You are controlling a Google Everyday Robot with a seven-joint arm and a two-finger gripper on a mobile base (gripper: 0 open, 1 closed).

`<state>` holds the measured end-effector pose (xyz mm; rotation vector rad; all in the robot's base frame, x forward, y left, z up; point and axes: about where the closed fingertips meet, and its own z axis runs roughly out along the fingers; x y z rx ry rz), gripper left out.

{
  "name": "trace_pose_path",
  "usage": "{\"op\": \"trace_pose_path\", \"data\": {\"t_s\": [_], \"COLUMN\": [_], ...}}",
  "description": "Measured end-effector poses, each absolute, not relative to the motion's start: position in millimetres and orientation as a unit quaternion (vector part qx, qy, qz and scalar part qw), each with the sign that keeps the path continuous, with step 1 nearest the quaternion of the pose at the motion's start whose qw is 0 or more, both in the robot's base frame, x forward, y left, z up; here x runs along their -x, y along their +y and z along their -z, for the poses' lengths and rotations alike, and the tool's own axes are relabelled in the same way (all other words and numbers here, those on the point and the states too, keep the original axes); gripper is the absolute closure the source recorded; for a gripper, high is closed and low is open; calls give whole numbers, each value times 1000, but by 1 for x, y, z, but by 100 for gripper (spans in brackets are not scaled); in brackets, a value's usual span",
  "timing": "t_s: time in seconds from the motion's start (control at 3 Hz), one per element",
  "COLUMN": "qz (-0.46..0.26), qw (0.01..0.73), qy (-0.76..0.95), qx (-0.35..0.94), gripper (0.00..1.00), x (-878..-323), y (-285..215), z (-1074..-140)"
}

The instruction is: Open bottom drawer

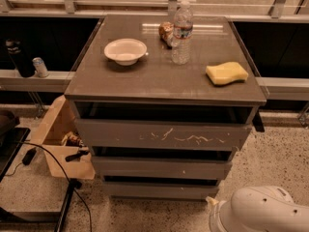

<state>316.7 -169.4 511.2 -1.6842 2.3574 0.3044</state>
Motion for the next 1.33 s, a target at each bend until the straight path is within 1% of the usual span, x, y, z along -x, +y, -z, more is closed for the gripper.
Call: {"op": "trace_pose_path", "data": {"t_s": [0.67, 1.0, 1.33], "qz": [-115, -158, -204], "qw": [120, 142, 150], "qy": [803, 782, 737], "qx": [572, 586, 627], "gripper": [0, 0, 0], "x": [-327, -337, -344], "y": [-169, -157, -140], "z": [-446, -404, -361]}}
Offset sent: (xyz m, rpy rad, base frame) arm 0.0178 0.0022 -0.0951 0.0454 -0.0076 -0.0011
